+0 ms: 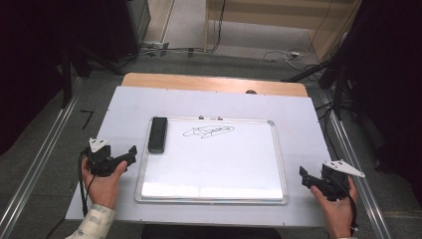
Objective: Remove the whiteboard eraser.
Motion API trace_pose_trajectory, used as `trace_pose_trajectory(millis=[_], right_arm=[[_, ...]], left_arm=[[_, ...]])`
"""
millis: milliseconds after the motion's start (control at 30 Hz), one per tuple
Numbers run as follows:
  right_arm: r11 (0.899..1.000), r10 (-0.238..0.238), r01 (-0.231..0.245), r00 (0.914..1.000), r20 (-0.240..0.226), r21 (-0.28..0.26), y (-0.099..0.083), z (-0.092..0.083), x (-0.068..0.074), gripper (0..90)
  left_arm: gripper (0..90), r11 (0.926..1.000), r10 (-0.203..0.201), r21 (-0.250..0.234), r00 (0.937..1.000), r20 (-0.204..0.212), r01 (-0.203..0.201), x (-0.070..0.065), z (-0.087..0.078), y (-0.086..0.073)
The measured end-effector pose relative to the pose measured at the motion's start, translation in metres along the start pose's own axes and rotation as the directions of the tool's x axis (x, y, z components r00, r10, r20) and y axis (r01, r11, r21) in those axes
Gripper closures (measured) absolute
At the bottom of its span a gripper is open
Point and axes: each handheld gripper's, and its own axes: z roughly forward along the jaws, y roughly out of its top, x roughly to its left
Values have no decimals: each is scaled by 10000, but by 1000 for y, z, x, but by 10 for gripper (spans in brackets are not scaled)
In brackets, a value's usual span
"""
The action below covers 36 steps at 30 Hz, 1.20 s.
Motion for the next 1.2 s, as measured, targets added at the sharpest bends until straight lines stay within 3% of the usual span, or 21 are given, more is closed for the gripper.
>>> trace_pose_trajectory(millis=[333,867,1200], right_arm=[[9998,-42,42,10000,11,169,0,2,0,182],[9998,32,-33,10000,56,177,0,1,-2,183],[9998,60,-61,10000,39,210,0,1,-1,182]], left_arm=[[70,10000,-80,-24,9999,106,80,-5,6,6],[71,9998,-105,144,9988,468,98,-27,33,24],[131,9997,101,225,9986,524,-113,-44,48,33]])
